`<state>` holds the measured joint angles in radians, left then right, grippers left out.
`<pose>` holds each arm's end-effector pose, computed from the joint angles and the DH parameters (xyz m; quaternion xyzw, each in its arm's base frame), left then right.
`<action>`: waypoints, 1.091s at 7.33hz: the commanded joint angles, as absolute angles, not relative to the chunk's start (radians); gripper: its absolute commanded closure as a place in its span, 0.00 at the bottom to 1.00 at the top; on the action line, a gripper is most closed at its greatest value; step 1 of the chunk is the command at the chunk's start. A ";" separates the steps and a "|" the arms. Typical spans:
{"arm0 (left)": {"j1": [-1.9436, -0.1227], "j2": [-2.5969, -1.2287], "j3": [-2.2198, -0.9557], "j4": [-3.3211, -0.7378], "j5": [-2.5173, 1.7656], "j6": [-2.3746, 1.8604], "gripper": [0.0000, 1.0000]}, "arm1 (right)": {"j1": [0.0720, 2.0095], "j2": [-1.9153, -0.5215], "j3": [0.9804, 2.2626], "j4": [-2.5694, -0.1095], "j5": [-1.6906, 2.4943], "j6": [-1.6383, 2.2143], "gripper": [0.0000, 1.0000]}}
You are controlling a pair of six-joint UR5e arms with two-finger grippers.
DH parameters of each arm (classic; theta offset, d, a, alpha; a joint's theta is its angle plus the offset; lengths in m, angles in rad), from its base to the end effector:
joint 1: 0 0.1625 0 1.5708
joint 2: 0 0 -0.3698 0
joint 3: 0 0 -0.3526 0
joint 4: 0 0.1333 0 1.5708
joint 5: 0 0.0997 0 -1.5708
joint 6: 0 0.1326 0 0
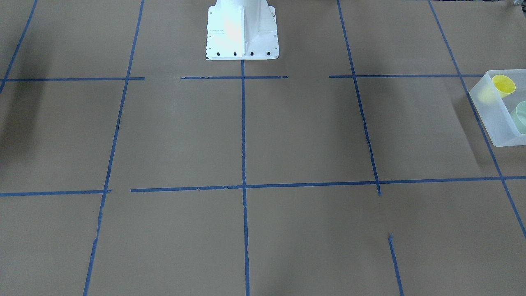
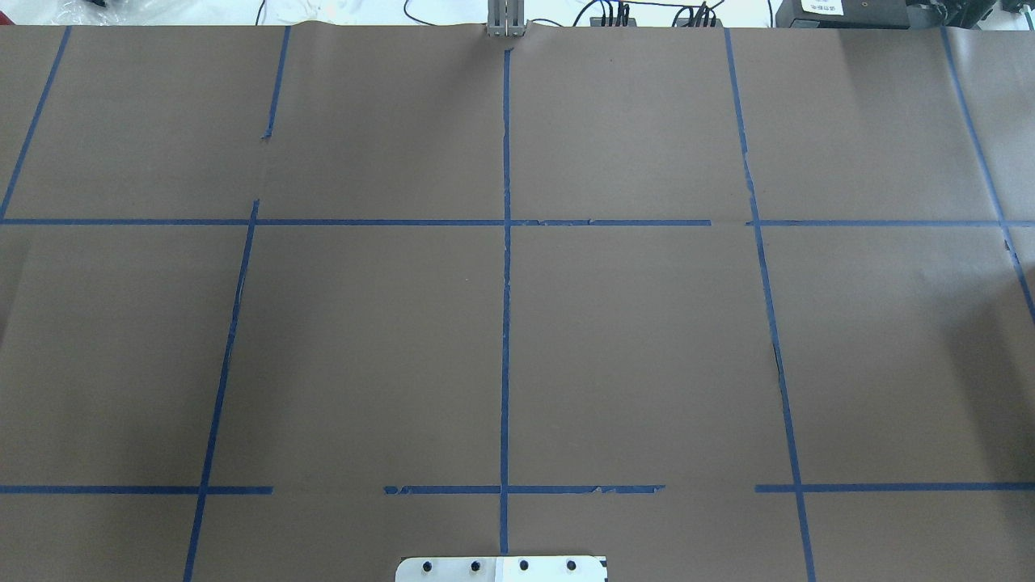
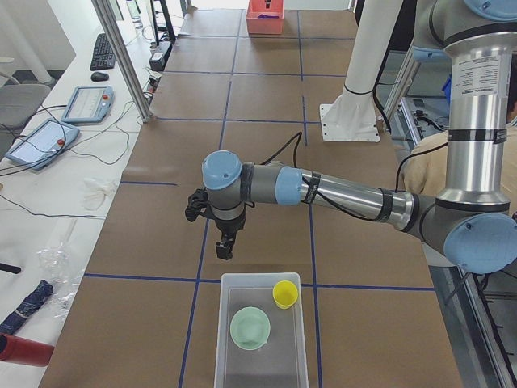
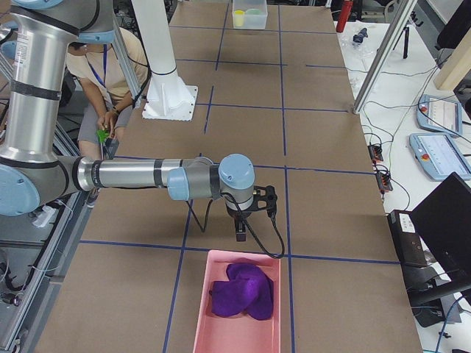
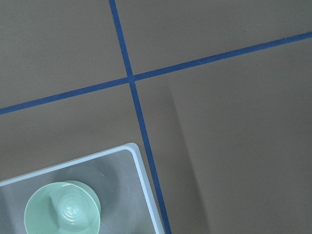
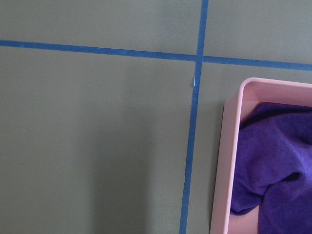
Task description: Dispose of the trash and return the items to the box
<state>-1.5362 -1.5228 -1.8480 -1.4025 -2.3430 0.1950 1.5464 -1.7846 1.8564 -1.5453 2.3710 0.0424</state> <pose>-0.0259 -0.4321 0.5405 0.0583 0.3729 0.1175 0.9185 0.0288 -0.3822 0.5808 0.0318 -0.3903 -0.0107 0.9201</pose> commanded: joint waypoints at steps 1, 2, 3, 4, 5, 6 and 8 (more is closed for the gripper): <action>-1.537 -1.534 -1.844 -1.405 -2.342 0.195 0.00 | 1.569 -1.703 1.847 -1.658 2.291 0.038 0.00; -1.542 -1.532 -1.847 -1.405 -2.342 0.195 0.00 | 1.569 -1.715 1.847 -1.652 2.290 0.041 0.00; -1.542 -1.532 -1.847 -1.404 -2.342 0.195 0.00 | 1.569 -1.715 1.845 -1.649 2.295 0.054 0.00; -1.542 -1.529 -1.847 -1.405 -2.341 0.195 0.00 | 1.569 -1.715 1.844 -1.648 2.299 0.052 0.00; -1.542 -1.526 -1.847 -1.404 -2.341 0.195 0.00 | 1.569 -1.717 1.844 -1.646 2.298 0.048 0.00; -1.542 -1.526 -1.847 -1.404 -2.342 0.195 0.00 | 1.569 -1.723 1.838 -1.646 2.298 0.046 0.00; -1.542 -1.522 -1.847 -1.404 -2.341 0.195 0.00 | 1.569 -1.730 1.833 -1.644 2.303 0.046 0.00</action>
